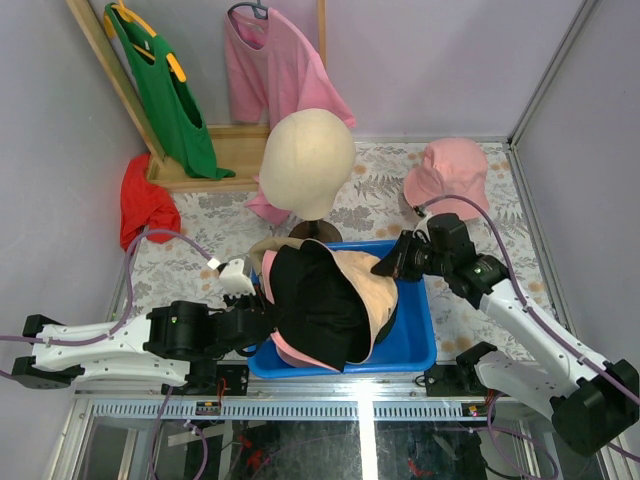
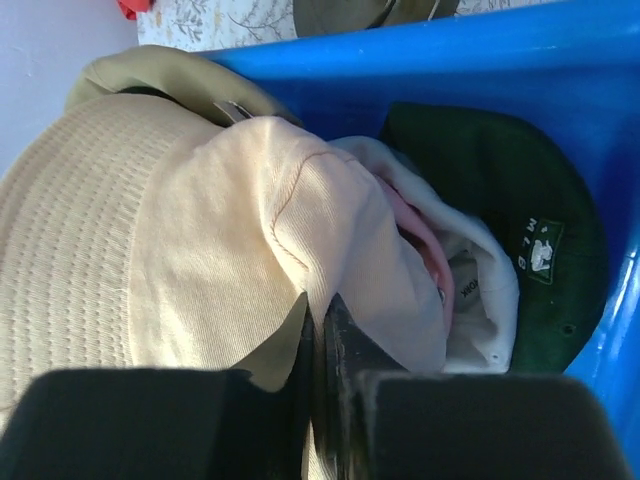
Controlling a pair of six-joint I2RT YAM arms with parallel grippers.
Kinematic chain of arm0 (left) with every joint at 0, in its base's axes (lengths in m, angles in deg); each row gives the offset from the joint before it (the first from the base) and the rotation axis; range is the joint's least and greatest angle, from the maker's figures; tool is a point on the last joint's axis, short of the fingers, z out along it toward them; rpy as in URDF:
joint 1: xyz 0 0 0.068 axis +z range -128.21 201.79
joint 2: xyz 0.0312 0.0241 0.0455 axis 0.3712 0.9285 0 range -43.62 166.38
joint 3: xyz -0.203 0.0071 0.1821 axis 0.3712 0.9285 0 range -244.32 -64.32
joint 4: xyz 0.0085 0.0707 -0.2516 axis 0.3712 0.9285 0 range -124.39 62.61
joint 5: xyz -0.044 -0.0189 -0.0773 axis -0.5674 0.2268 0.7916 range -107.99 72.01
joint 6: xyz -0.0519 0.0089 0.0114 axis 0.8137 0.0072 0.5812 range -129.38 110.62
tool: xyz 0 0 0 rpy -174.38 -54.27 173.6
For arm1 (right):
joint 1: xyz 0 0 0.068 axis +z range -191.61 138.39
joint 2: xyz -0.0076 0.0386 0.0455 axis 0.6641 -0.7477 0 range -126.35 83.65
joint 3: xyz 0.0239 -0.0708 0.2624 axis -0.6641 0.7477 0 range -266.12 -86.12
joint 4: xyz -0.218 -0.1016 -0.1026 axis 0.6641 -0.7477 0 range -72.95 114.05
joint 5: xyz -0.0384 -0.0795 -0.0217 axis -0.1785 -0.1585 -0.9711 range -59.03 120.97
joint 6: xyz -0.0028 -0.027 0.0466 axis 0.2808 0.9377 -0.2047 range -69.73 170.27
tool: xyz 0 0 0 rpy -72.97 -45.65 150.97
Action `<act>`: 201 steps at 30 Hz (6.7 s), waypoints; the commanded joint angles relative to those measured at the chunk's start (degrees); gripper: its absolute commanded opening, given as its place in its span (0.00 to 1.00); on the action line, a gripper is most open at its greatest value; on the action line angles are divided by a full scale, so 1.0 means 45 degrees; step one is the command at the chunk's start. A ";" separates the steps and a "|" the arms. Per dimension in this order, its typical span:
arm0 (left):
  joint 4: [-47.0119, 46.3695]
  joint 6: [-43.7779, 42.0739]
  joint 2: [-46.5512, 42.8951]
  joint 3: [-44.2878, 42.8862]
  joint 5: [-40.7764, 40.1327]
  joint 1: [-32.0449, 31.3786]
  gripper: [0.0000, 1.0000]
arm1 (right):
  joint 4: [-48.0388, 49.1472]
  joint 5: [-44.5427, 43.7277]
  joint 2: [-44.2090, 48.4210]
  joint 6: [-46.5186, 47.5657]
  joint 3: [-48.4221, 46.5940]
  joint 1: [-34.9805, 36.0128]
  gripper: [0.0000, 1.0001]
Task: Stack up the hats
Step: Pick up the hat from the bin, then stack the hat on the hat, then pick up the hat from the bin.
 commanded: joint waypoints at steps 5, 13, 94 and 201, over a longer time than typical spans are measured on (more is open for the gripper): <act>0.0187 0.0135 -0.0351 0.0274 -0.0109 0.0049 0.00 | -0.2135 -0.1146 0.0231 0.1163 -0.3448 0.0110 0.00; 0.0375 0.0057 -0.0429 -0.0049 -0.0226 0.0043 0.00 | -0.4720 -0.2799 -0.0254 0.2685 -0.7223 0.0110 0.00; 0.0736 0.0980 -0.0755 0.0140 0.0059 0.0039 0.00 | -0.1577 -0.8154 -1.0924 0.9812 -1.5249 -0.3470 0.01; -0.3473 -0.1426 -0.2031 0.1732 0.0406 0.0027 0.00 | -0.0301 -0.3227 -0.0223 0.2684 -0.3227 0.3215 0.71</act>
